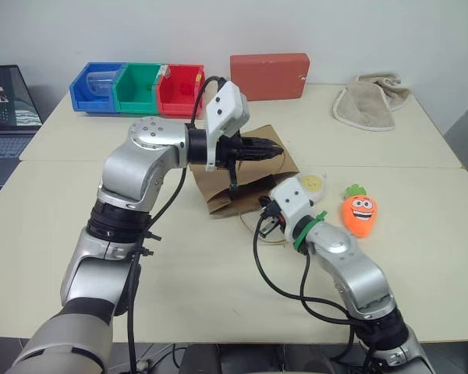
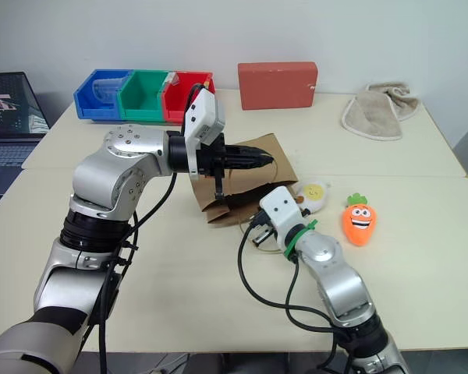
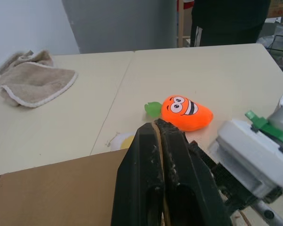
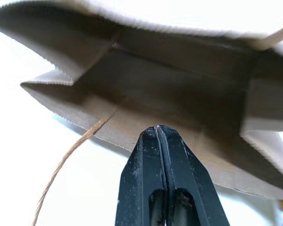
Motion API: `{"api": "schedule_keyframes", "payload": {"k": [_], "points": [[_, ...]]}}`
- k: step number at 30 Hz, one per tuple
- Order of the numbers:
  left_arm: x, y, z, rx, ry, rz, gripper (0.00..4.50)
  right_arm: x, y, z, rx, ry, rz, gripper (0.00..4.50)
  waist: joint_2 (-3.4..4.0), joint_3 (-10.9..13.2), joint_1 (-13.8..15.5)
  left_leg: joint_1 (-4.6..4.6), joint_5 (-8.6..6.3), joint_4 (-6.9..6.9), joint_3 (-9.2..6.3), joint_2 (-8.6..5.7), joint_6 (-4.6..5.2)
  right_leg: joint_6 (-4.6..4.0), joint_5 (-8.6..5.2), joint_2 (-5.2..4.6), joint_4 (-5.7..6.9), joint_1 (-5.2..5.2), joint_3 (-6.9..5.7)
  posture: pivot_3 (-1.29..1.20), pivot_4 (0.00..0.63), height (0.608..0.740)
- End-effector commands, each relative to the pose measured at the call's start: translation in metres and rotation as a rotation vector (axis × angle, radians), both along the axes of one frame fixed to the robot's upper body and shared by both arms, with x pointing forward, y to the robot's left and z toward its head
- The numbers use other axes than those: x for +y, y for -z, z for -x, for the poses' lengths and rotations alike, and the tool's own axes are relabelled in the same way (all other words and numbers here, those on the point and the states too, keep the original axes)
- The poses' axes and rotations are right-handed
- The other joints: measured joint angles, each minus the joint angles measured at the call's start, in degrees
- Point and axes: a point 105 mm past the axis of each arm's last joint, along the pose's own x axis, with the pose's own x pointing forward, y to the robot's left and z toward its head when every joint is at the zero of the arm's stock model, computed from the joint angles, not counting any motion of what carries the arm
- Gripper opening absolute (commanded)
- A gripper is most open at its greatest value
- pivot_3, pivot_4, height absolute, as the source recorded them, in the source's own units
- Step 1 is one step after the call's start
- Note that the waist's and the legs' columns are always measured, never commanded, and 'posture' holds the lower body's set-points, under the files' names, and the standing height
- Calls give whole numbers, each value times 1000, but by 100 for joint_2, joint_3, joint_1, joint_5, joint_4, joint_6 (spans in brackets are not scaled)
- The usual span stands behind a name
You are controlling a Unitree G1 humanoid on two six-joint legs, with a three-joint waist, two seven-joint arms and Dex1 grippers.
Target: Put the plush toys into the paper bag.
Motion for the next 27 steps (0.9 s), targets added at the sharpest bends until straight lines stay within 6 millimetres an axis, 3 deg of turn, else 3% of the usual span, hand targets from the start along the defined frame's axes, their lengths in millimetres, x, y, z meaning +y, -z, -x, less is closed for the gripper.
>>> {"api": "schedule_keyframes", "payload": {"k": [1, 5, 10, 14, 19, 27], "points": [[-7, -2, 9, -29, 34, 3, 0, -4, -16, 16, -14, -73, -21, 24, 0, 0, 2, 0, 0, 0, 0, 0, 0, 0, 0, 0, -1, 0, 0, 0, 150, 740], [-5, 6, 12, -15, 42, -18, 0, -20, -23, 29, -12, -93, -1, 940, 0, 0, 11, -1, 0, -1, 0, 0, 0, 0, 0, 0, -3, 0, 0, 0, 150, 740], [3, 20, 11, 18, 13, -43, 0, -70, -30, 37, -25, -1, 105, 2772, 2, 2, 27, 0, 0, -1, 1, -1, 3, 0, 0, -1, -9, 6, 0, 0, 150, 740], [11, 18, 5, 37, -19, -29, 0, -103, -24, 28, -73, 87, 324, 4211, 3, 2, 40, 0, 2, 1, 3, -2, 6, 0, 0, -1, -10, 6, 2, 0, 150, 740], [9, 15, 7, 57, -4, -10, 0, -110, -10, 16, -126, 68, 499, 4211, 2, 3, 27, 1, 2, 0, 9, -2, 7, 0, -1, -1, -12, 5, 6, 0, 150, 740], [7, 16, 9, 66, 2, -9, 0, -77, -1, -13, -230, -18, 559, 4211, 2, 3, 5, 1, 4, 1, 7, -2, 7, 0, 0, -1, -10, 6, 5, 0, 150, 740]]}}
